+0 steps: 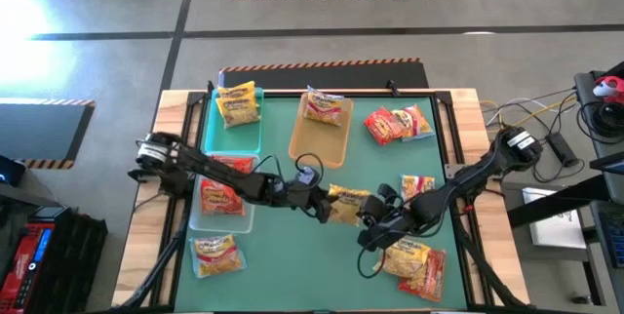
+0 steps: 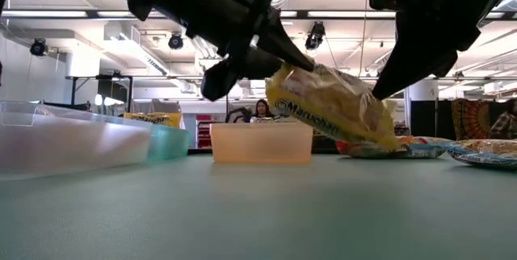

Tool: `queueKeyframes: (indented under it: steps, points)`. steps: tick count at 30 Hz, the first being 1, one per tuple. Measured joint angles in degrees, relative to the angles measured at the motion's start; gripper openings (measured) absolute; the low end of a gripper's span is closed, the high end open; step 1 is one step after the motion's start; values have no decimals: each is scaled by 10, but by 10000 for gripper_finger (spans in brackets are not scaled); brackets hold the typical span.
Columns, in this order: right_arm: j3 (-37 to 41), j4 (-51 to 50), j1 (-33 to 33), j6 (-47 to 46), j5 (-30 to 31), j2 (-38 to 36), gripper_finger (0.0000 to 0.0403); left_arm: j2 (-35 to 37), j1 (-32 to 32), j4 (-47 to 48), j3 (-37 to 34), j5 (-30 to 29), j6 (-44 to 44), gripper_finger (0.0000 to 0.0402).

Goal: Sort Maruchan noodles
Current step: Put the yellow noodle pack into the blue bin

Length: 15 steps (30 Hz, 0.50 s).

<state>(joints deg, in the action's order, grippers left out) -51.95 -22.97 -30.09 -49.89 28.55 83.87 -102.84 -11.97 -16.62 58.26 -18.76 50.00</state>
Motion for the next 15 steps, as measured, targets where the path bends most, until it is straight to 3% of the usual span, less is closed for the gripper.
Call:
queueKeyframes:
  steps: [15]
  points:
    - [0, -8, 0, 15, 0, -5, 9, 148, 92, 209, 0, -76, -69, 38]
